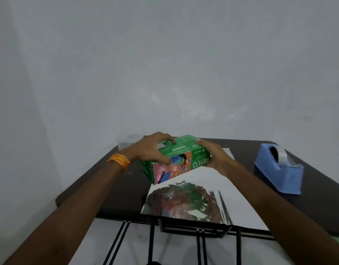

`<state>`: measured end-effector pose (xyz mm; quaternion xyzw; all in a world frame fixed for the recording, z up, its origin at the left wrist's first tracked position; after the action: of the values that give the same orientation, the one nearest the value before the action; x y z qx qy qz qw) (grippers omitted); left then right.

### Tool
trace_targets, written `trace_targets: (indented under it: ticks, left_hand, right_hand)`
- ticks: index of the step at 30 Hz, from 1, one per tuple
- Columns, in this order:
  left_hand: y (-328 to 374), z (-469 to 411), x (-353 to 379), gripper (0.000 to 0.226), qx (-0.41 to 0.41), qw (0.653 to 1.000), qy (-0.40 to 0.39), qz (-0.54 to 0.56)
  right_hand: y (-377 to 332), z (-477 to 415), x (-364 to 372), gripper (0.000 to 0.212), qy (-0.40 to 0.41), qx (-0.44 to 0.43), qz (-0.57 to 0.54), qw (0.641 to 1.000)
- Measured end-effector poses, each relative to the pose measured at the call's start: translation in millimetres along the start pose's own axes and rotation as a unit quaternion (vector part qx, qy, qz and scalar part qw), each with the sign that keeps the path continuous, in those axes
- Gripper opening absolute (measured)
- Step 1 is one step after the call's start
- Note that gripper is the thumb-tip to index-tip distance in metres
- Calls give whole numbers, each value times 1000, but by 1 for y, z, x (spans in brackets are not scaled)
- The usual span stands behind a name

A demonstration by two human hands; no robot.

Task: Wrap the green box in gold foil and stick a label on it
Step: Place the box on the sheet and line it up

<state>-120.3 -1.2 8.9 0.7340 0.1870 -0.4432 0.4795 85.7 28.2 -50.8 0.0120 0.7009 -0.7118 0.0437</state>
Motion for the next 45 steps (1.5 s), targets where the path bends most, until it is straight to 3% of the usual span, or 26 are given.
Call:
trace_targets:
  ticks: [2, 5, 7, 10, 16, 19, 25, 30, 36, 40, 42, 45]
  left_hand:
    - [10, -17, 9, 83, 26, 999, 10, -19]
    - [8, -31, 8, 96, 20, 993, 112, -23]
    - [-8, -38, 16, 81, -19, 986, 146, 78]
    - [-29, -51, 43, 44, -56, 958, 108, 260]
    - [-49, -68, 43, 40, -37, 934, 145, 325]
    - [-55, -74, 50, 38, -41, 933, 141, 330]
    - [-72, -84, 72, 32, -59, 921, 145, 358]
    - [-81, -89, 75, 34, -71, 923, 151, 347]
    - [-89, -91, 82, 32, -83, 925, 133, 345]
    - [-105, -92, 79, 58, -118, 905, 87, 400]
    - [-119, -92, 69, 64, -147, 885, 112, 428]
    - [-143, -93, 57, 45, -193, 877, 178, 403]
  right_hand:
    - [8, 1, -33, 37, 47, 3, -14, 999]
    - [13, 3, -72, 37, 120, -11, -63, 991]
    - [16, 4, -87, 39, 143, -24, -81, 986]
    - [19, 3, -94, 41, 159, -37, -67, 984]
    - [31, -8, -89, 22, 159, -30, 9, 987]
    - [42, -18, -92, 31, 177, -32, 36, 983]
    - [52, -27, -97, 26, 187, -20, 65, 980]
    - [57, -35, -96, 22, 159, -26, 72, 984]
    - [70, -44, -99, 31, 138, -14, 100, 985]
    - [67, -46, -102, 31, 119, -3, 97, 988]
    - [64, -47, -106, 30, 130, 3, 93, 987]
    - [57, -53, -115, 26, 155, -4, 95, 983]
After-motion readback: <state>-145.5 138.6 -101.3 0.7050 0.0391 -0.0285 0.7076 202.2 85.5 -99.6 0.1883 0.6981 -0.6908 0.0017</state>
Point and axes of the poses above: each hand's wrist, its own z-axis away from the middle knuckle, its own x-axis out of the palm, y = z × x, the point moved 9 cm from there along -z, towards the middle knuckle, and after that the axes turned 6 degrees about z, right-handed, at the moved point
